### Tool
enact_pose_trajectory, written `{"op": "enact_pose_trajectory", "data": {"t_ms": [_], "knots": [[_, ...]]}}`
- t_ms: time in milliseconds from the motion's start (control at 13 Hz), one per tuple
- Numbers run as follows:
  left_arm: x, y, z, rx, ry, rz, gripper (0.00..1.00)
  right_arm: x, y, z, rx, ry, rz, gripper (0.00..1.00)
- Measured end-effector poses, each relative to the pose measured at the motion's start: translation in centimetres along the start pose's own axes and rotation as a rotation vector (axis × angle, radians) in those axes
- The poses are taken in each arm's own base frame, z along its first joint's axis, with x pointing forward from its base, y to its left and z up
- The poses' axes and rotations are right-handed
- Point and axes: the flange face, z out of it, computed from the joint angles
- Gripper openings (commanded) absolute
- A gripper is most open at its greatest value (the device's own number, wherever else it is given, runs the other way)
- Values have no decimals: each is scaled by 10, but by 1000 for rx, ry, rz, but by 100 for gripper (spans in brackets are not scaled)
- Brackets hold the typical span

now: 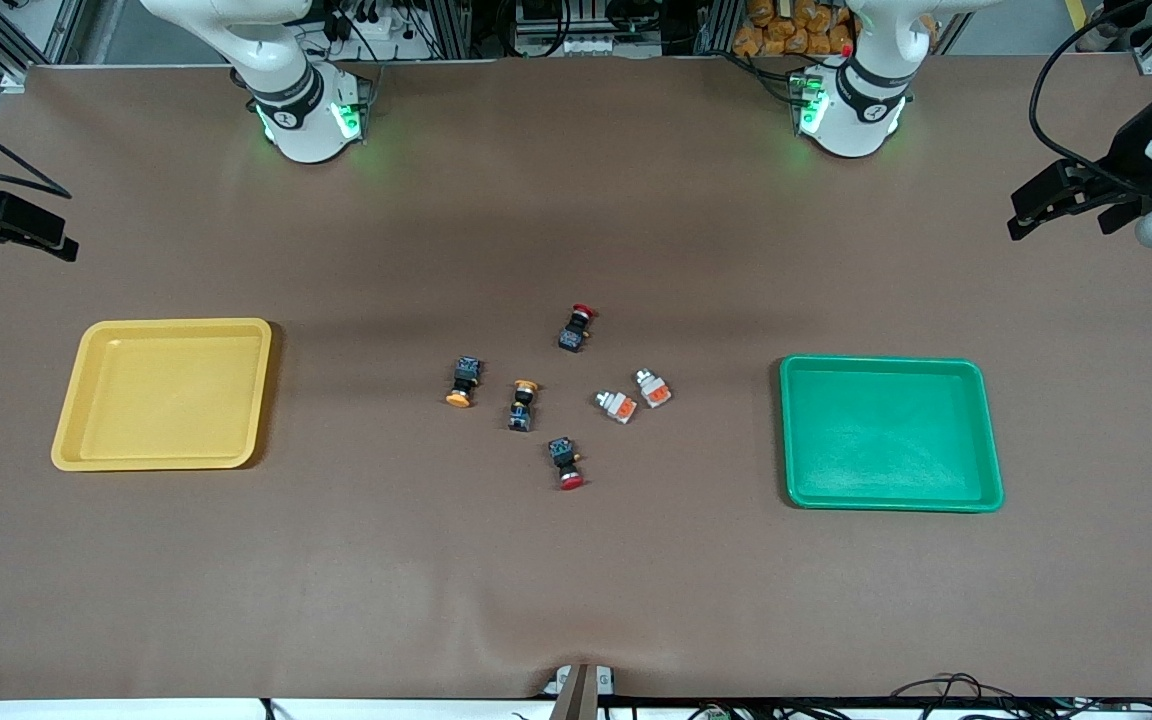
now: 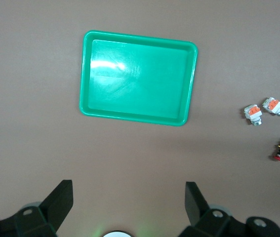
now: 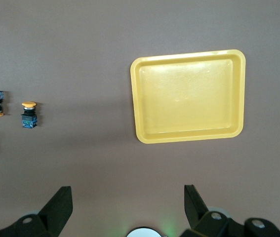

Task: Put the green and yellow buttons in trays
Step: 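Raise both arms from the rest pose toward the buttons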

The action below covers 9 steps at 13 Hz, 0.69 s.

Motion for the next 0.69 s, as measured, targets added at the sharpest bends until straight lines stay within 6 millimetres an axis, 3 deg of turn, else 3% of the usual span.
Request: {"op": "enact_pose_trajectory", "data": {"t_ms": [692], "knots": [[4, -1, 1, 0, -11, -1, 100, 3, -3, -3, -1, 30, -6, 100]]}}
